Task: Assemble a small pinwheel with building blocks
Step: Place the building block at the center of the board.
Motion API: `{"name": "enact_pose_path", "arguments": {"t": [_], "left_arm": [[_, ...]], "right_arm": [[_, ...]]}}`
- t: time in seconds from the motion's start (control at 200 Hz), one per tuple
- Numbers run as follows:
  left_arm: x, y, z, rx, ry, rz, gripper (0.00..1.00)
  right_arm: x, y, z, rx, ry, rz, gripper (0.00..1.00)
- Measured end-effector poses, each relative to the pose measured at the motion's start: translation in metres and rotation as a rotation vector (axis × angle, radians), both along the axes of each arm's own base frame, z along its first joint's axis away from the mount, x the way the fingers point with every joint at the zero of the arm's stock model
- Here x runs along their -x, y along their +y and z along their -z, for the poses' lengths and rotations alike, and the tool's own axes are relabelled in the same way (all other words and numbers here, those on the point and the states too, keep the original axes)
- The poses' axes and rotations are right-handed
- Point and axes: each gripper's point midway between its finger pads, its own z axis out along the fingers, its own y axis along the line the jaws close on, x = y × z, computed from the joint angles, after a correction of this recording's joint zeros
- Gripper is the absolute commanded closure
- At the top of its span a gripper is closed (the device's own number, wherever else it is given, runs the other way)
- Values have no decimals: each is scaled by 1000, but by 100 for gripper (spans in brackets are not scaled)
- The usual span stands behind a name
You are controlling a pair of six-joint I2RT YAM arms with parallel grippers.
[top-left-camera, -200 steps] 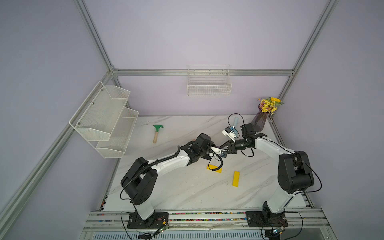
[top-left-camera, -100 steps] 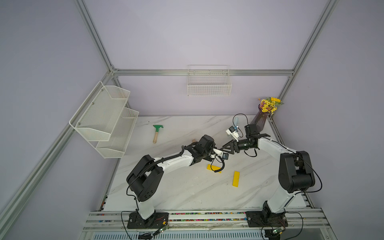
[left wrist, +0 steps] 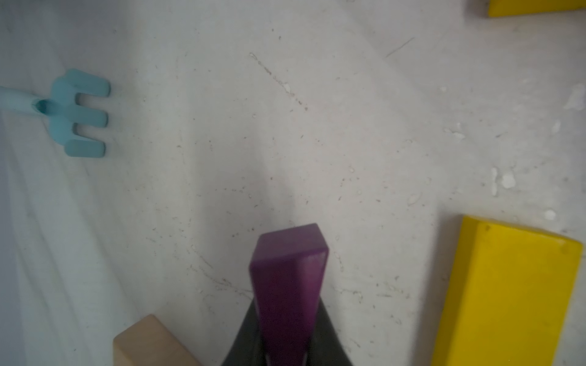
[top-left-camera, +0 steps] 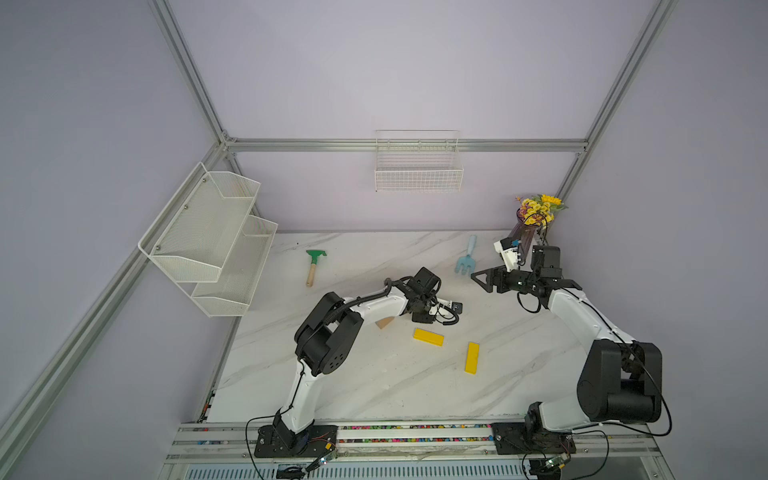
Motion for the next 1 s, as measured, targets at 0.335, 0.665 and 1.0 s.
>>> {"name": "enact_pose_path", "arguments": {"t": [0.335,0.665,1.0], "left_arm": [[-4,-2,16,-19,124,-22,72],[-12,-8,12,17,125,-62,36],[-11,0,-47,113,49,-129,7]], "right_arm": [[-1,-7,6,1,5,41,17],[-3,-8,4,7,-12,48,3],[-6,-24,-19,64,-72,143,3]]}}
